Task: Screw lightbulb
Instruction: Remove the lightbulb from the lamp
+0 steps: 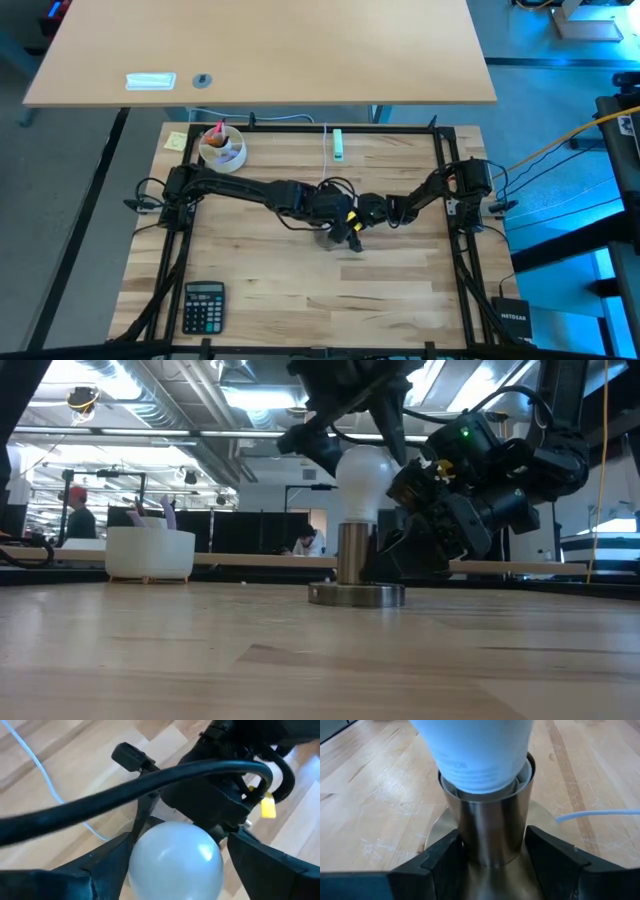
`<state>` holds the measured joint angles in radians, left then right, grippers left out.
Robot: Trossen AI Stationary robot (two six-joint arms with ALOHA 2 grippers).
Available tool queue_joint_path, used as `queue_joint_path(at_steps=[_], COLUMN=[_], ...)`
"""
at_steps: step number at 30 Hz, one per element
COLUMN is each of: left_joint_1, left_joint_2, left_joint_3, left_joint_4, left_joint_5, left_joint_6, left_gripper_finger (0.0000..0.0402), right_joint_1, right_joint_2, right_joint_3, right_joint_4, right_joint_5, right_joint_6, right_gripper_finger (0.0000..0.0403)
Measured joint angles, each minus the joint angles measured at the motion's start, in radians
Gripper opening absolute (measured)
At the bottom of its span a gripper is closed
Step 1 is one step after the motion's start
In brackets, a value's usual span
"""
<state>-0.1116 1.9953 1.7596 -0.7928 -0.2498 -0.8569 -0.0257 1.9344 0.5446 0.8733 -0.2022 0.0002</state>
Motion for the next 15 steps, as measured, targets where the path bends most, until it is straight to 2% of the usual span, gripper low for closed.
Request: queue_joint_path(at_steps=[3,6,11,15], left_joint_1=[-0.004,-0.007,-0.007,-0.003], left_joint_2=[-0.007,-0.035,-0.064,-0.043], left_joint_3=[0.000,0.000,0.004,0.002], left_joint_4=[-0.008,-0.012,-0.031,-0.030], left_joint_5=[0.004,0.006,0.010,0.077], left_joint_6=[0.084,0.232,0.621,0.889], left_gripper_finger=[0.0327,0.0330,0.0328,0.0325], right_joint_1=[0.000,0.000,0.000,0.000], right_joint_2=[0.000,0.001,0.001,0.001], right_joint_3=[0.000,0.000,0.000,0.000], right_joint_4=[0.000,-0.001,-0.001,-0.001], right_joint_5=[0.000,0.000,0.000,0.000], right_joint_6=[0.003,0.003,0.007,0.006], right_gripper_finger=[0.0227,0.0227,0.0227,0.0227])
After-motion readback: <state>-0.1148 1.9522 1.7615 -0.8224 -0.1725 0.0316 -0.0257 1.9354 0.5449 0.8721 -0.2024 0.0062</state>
